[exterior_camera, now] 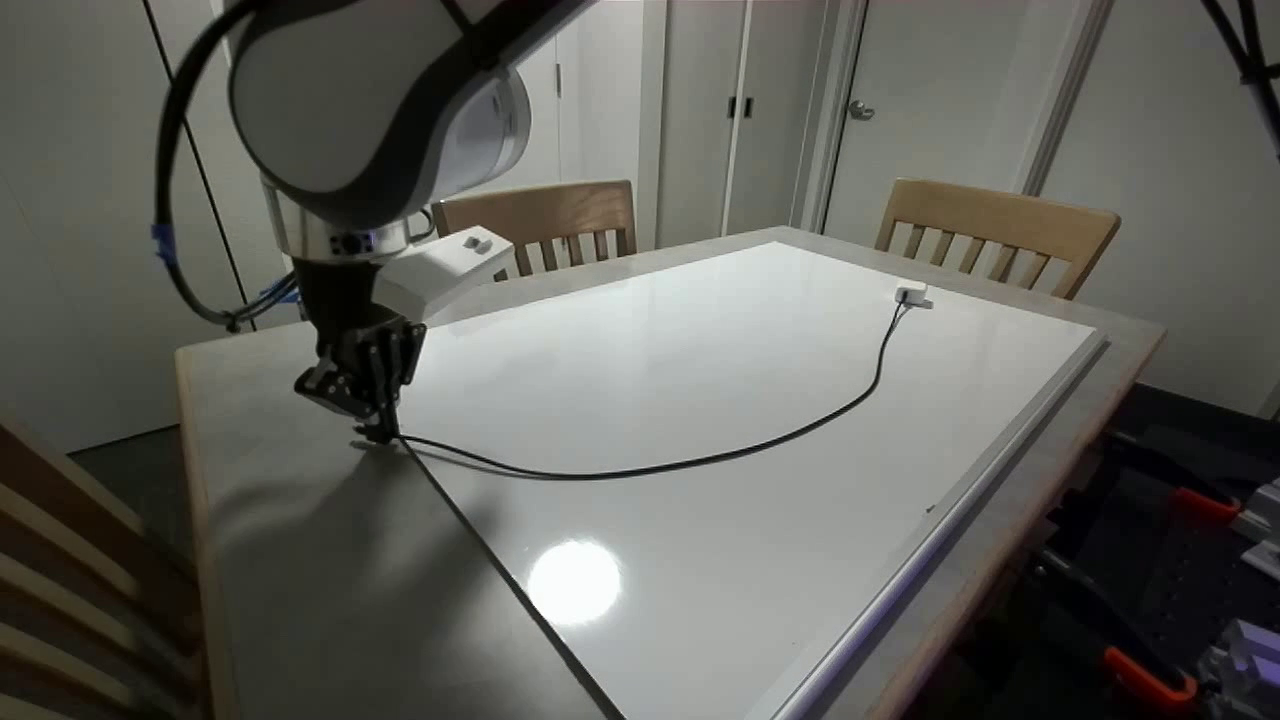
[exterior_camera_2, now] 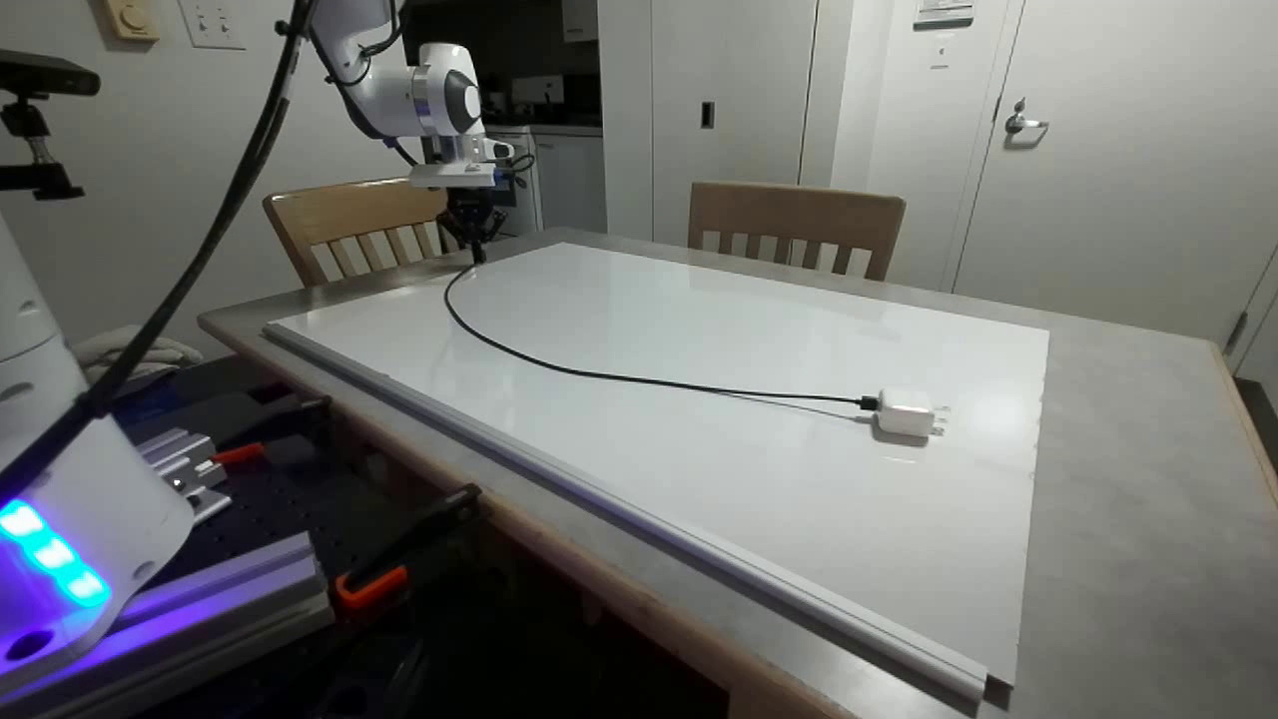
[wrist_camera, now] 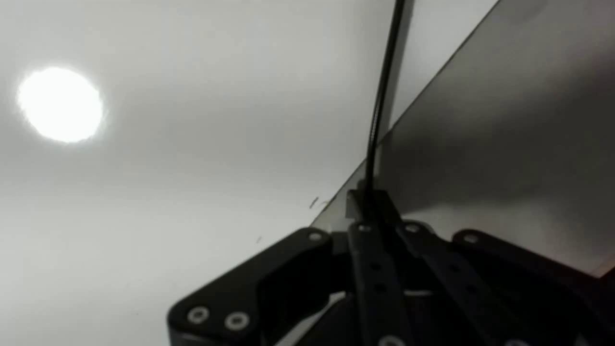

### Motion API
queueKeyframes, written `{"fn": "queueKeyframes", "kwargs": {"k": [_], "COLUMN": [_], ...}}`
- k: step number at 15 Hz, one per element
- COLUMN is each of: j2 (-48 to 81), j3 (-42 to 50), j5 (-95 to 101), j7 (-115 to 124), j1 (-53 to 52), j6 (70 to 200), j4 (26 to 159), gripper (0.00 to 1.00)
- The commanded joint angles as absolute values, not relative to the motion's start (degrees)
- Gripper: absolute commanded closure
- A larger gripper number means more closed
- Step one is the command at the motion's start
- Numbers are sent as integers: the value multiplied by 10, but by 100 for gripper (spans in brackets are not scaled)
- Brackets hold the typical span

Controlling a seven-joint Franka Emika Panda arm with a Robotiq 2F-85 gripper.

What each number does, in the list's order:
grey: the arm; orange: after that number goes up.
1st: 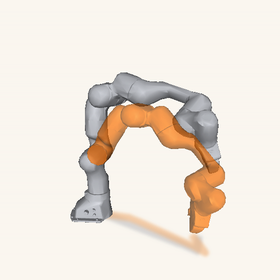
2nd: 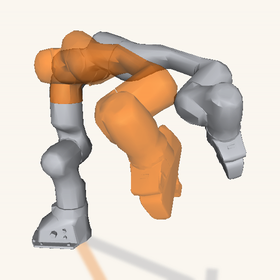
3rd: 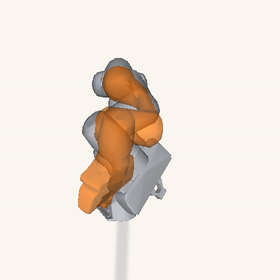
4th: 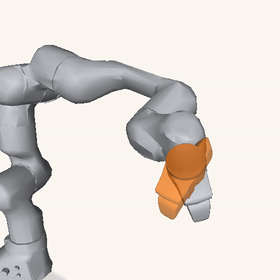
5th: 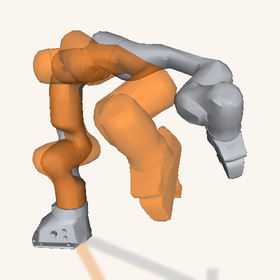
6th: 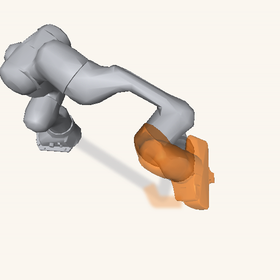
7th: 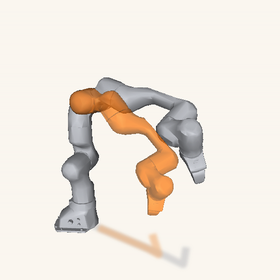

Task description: Make a circle with the charger on the table

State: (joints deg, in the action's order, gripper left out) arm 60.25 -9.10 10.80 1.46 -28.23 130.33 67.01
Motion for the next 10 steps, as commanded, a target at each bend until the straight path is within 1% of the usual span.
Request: {"fn": "queueKeyframes", "kwargs": {"k": [1, 6, 9, 10], "j2": [576, 542, 515, 556], "j3": [-66, -40, -30, -43], "j5": [115, 114, 114, 109], "j7": [65, 171, 227, 198], "j1": [-292, -299, -305, -294], "j6": [1273, 1256, 1214, 1235], "j4": [677, 708, 746, 693], "gripper": [99, 99, 99, 95]}}
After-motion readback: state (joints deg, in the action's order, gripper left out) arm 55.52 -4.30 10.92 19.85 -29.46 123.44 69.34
